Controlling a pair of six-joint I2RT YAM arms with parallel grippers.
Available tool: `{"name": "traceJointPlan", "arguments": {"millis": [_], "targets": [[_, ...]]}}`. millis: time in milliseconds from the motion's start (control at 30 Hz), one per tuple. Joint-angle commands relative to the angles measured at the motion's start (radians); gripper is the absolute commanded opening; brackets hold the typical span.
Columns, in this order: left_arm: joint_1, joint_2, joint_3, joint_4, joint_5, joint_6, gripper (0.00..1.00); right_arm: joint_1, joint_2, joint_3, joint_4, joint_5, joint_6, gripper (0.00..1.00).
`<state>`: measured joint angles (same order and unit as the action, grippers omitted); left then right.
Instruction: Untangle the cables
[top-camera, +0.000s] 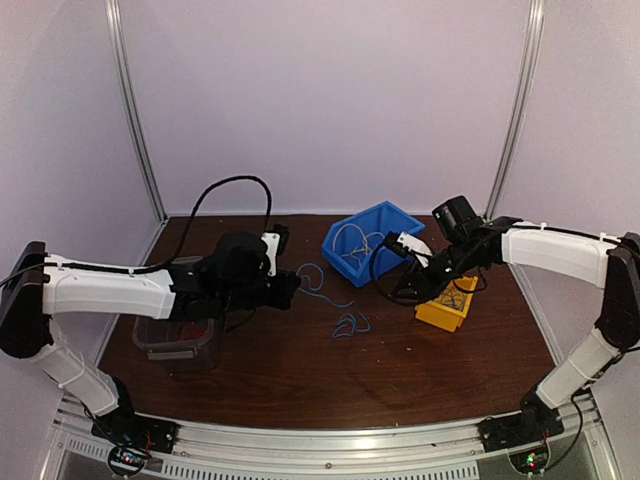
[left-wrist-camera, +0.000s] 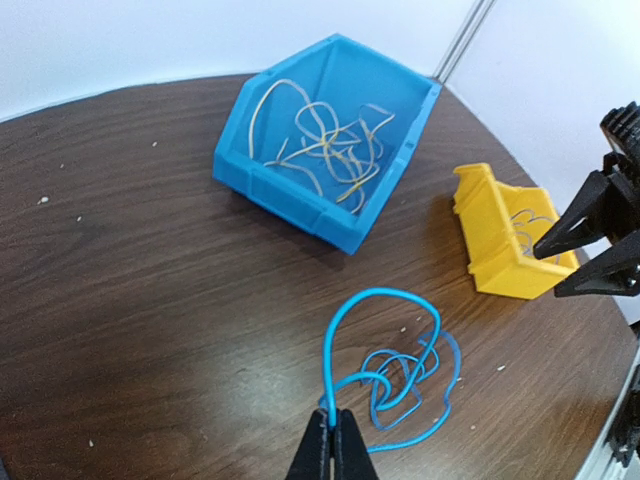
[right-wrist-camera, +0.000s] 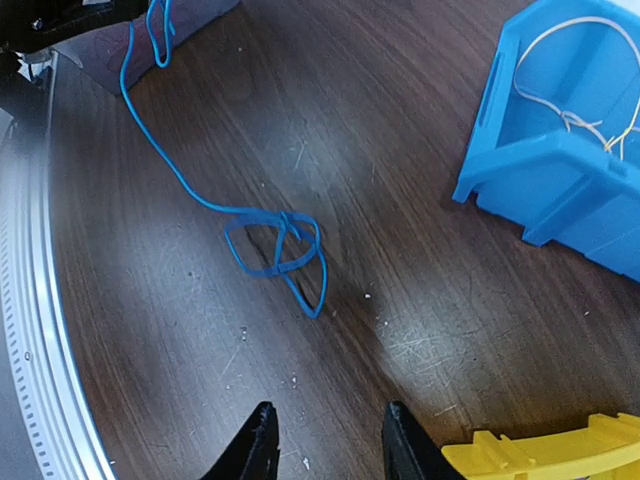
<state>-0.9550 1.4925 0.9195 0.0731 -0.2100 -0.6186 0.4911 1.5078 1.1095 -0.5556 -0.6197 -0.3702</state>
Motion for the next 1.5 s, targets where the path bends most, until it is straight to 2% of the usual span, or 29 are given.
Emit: {"name": "traceJointPlan", "arguments": {"millis": [0, 200, 300, 500, 700, 1000, 1233, 1467], "targets": [[0.009, 0.048, -0.005, -0.157, -0.061, 0.02, 0.0, 0.036, 0.062, -0.028, 0.068, 0.018, -0.013, 0.37], [0.01, 0.031, -0.016, -0.152, -0.073, 0.0, 0.0, 0.113, 0.178, -0.017, 0.101, 0.033, -0.027, 0.28], [0.009, -0.004, -0.031, -0.157, -0.076, -0.003, 0.0, 0.134, 0.231, 0.032, 0.129, 0.058, 0.001, 0.2], [0.009, -0.037, -0.064, -0.151, -0.073, -0.021, 0.0, 0.186, 0.287, 0.08, 0.171, -0.002, 0.018, 0.11], [0.009, -0.013, -0.062, -0.126, -0.058, -0.032, 0.0, 0.298, 0.272, 0.072, 0.093, 0.025, -0.184, 0.21], [0.009, -0.002, -0.043, -0.122, -0.042, -0.018, 0.0, 0.325, 0.353, 0.165, 0.076, 0.164, -0.367, 0.37], [0.021, -0.016, -0.03, -0.138, -0.055, -0.002, 0.0, 0.326, 0.472, 0.275, 0.007, 0.14, -0.42, 0.38], [0.026, -0.014, -0.03, -0.132, -0.05, -0.001, 0.0, 0.328, 0.494, 0.269, -0.022, 0.117, -0.46, 0.37]]}}
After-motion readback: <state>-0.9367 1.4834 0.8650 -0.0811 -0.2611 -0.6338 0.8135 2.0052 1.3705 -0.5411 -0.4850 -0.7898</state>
